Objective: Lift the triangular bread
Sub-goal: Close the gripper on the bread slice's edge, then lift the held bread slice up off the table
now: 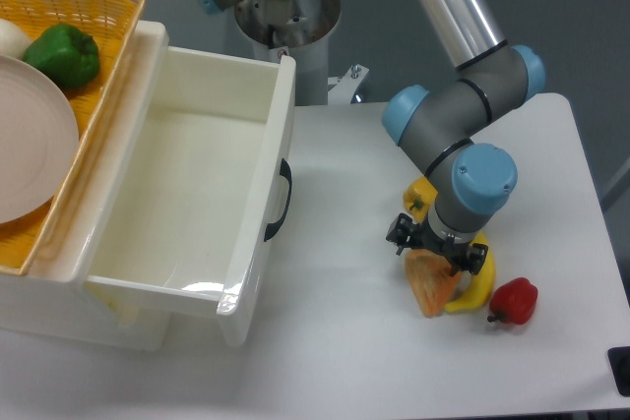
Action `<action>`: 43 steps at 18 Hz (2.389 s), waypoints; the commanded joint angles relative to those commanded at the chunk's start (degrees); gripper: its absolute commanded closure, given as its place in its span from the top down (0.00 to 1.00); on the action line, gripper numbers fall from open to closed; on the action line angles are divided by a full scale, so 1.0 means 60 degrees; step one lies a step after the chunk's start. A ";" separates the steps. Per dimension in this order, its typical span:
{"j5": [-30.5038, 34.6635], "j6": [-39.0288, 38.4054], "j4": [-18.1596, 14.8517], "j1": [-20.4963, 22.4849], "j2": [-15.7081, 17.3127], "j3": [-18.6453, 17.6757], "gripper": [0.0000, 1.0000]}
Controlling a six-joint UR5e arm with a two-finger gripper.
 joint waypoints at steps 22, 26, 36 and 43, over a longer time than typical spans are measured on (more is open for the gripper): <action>-0.0015 -0.0337 -0.0014 0.0015 -0.0089 0.0219 0.06; 0.0000 -0.0249 -0.0014 -0.0029 0.0131 0.0278 0.02; -0.0015 0.0116 -0.0335 -0.0322 0.0951 0.0308 0.02; -0.0278 0.1609 -0.2428 -0.0352 0.1873 0.1187 0.02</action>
